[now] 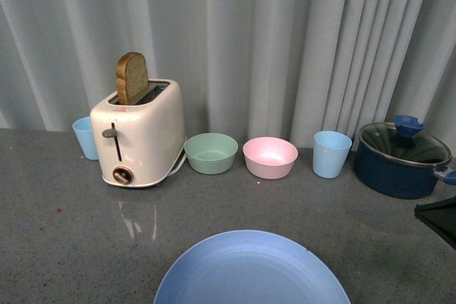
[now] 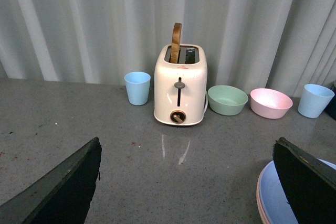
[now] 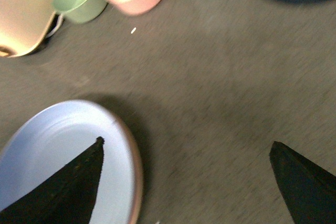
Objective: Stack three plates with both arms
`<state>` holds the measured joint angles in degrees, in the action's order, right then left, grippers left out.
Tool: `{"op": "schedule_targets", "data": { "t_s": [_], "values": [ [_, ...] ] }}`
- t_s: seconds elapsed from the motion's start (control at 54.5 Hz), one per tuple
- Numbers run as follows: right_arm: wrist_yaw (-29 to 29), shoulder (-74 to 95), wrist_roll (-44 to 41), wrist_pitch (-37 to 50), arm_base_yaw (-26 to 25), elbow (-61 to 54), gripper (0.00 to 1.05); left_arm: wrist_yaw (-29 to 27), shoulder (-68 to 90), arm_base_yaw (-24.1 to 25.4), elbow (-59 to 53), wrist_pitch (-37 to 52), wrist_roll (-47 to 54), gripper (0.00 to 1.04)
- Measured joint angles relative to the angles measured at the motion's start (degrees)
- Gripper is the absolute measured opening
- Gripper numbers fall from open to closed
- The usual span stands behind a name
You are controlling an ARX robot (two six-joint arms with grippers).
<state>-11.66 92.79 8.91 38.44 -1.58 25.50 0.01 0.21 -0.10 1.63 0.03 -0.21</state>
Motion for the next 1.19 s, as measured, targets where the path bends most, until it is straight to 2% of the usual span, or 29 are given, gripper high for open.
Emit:
{"op": "schedule_targets", "data": {
  "t_s": [0.018,0.037,0.073,0.092,0.11,0.165,0.404,0.495,0.624,1.193],
  "values": [
    [0.9,0.7,-0.7,1.7,0.2,-1.0,0.85,0.0,0.0,0.0,0.0,0.0,0.0,0.98],
    [4.9,1.8,-2.4,9.6,0.6,-3.0,0.81,0.0,0.0,0.0,0.0,0.0,0.0,0.98],
    [9.1,3.0,-4.5,20.3,1.2,-7.1,0.74,0.0,-0.1,0.0,0.0,0.0,0.0,0.98],
    [9.7,3.0,-4.7,22.6,1.3,-8.1,0.73,0.0,-0.2,0.0,0.0,0.0,0.0,0.98],
    [10.8,2.6,-6.0,28.6,1.4,-10.3,0.67,-0.1,-0.2,0.0,0.0,0.0,0.0,0.98],
    [11.5,-2.2,-7.4,37.3,1.5,-12.9,0.53,-0.1,0.0,0.0,0.0,0.0,0.0,0.98],
    [11.6,-17.1,-8.7,30.3,1.5,-20.1,0.03,0.0,-0.1,0.0,0.0,0.0,0.0,0.98],
    [11.6,-23.2,-8.9,26.2,1.5,-21.6,0.03,0.0,-0.1,0.0,0.0,0.0,0.0,0.98],
    [11.6,-33.4,-8.9,15.8,1.5,-21.9,0.03,0.0,-0.1,0.0,0.0,0.0,0.0,0.98],
    [11.6,-58.7,-8.9,-5.0,1.5,-25.1,0.03,0.0,-0.1,0.0,0.0,0.0,0.0,0.98]
  ]
}}
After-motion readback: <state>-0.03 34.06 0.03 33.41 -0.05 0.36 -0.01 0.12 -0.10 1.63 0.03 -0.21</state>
